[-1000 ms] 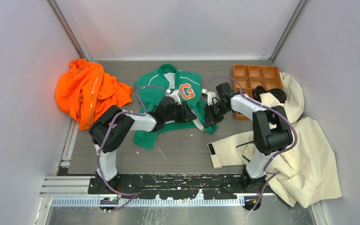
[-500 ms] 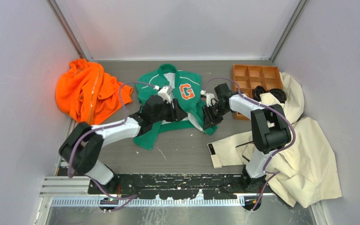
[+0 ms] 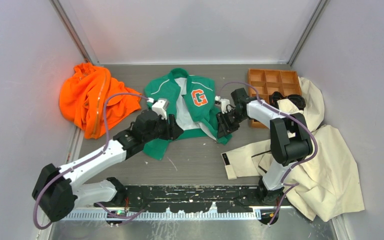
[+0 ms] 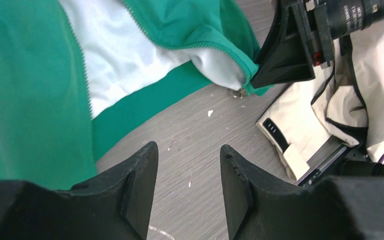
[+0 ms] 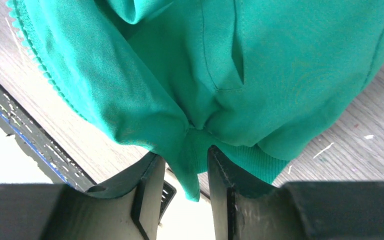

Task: Zip up the jacket
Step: Adjust the jacket at the center of the board.

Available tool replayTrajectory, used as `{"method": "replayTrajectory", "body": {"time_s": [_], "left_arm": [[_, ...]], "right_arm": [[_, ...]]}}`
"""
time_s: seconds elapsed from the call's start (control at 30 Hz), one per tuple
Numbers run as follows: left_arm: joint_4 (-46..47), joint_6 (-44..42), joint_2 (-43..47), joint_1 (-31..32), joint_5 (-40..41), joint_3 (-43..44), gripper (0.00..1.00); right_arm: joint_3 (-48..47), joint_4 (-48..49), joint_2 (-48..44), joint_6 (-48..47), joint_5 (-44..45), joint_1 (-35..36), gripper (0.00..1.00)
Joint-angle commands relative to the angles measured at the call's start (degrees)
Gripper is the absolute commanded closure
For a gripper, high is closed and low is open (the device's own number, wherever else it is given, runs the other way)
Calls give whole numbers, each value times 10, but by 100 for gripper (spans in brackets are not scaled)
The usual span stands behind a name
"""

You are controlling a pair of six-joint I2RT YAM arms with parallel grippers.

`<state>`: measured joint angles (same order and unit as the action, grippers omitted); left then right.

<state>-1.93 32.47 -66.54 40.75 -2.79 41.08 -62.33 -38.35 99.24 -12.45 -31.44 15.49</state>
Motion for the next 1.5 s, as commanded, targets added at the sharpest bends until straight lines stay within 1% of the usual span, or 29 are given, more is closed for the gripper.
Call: {"method": "replayTrajectory", "body": {"time_s": [0.0,0.1,0.23,0.37,0.63,1.0,1.1,1.17,1.33,1.47], "left_arm": [[-75,-24,62,1,31,-11,50],[-116,-42,94,1,45,-10,50],[-167,-59,133,1,60,-10,46],[-189,-56,157,1,61,-16,46],[-188,-46,170,1,51,-22,46],[-179,-34,174,1,41,-42,45],[-178,-32,182,1,37,-45,45],[-176,-31,188,1,37,-48,45],[-165,-21,198,2,31,-59,45],[-161,-20,200,1,23,-66,45]], "right_arm": [[-21,-16,-26,-28,-32,-2,57],[-21,-22,-26,-36,-39,-2,56],[-22,-26,-34,-41,-39,-2,52],[-19,-27,-46,-46,-35,-2,50],[-14,-29,-53,-58,-46,4,50],[-2,-21,-78,-80,-15,40,48],[2,-18,-90,-89,-18,50,47],[8,-16,-100,-97,-11,62,45],[24,-8,-114,-118,39,109,36],[22,-5,-106,-117,63,116,35]]}}
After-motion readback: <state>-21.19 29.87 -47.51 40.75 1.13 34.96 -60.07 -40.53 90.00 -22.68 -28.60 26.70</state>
